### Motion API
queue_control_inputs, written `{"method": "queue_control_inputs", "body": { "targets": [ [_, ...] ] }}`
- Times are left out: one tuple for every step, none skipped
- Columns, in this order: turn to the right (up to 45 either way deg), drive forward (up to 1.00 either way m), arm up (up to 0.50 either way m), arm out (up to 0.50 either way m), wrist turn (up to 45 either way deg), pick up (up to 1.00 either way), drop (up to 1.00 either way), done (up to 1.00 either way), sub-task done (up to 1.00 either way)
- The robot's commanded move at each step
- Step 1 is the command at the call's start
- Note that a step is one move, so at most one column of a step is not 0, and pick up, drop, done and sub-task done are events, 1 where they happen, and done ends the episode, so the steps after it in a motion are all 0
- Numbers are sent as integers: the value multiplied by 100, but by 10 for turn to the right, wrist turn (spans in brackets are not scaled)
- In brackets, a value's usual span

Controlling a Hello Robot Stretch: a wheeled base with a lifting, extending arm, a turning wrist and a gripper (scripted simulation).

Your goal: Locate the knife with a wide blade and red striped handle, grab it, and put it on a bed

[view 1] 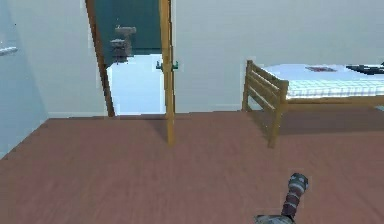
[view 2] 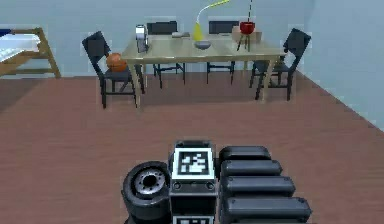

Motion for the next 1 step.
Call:
{"method": "queue_control_inputs", "body": {
  "targets": [
    [390, 0, 0, 0, 0, 0, 0, 0, 0]
  ]
}}
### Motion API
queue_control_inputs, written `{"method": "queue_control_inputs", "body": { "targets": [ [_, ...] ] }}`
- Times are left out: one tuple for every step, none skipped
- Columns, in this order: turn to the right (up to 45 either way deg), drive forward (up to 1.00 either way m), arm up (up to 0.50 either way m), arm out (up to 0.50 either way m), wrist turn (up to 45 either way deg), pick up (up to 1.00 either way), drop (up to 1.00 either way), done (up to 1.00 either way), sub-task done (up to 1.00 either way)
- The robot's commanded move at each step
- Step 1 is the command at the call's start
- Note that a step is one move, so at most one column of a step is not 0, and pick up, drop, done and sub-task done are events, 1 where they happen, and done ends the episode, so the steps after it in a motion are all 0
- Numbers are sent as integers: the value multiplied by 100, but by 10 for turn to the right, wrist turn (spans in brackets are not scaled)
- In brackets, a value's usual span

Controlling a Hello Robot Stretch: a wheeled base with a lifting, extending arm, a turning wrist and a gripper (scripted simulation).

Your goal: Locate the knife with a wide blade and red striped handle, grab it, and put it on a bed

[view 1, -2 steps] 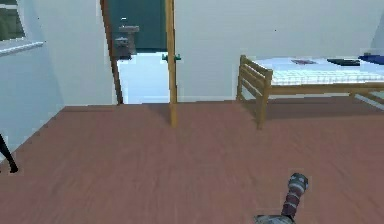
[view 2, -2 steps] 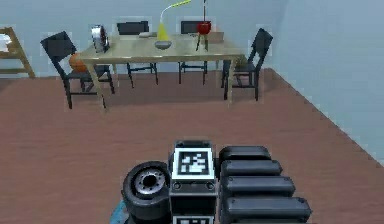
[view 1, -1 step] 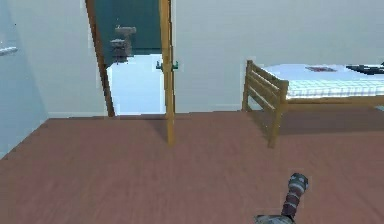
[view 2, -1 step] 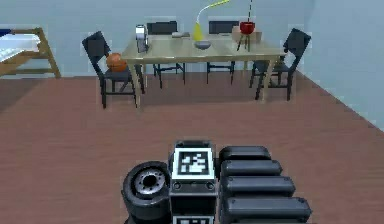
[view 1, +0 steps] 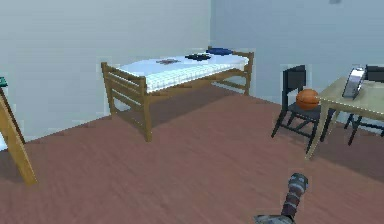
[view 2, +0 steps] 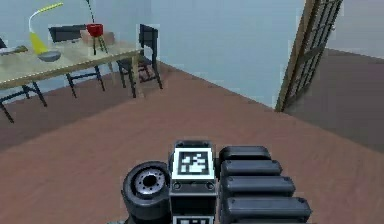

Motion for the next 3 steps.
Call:
{"method": "queue_control_inputs", "body": {
  "targets": [
    [0, 45, 0, 0, 0, 0, 0, 0, 0],
    [150, 0, 0, 0, 0, 0, 0, 0, 0],
    [0, 100, 0, 0, 0, 0, 0, 0, 0]
  ]
}}
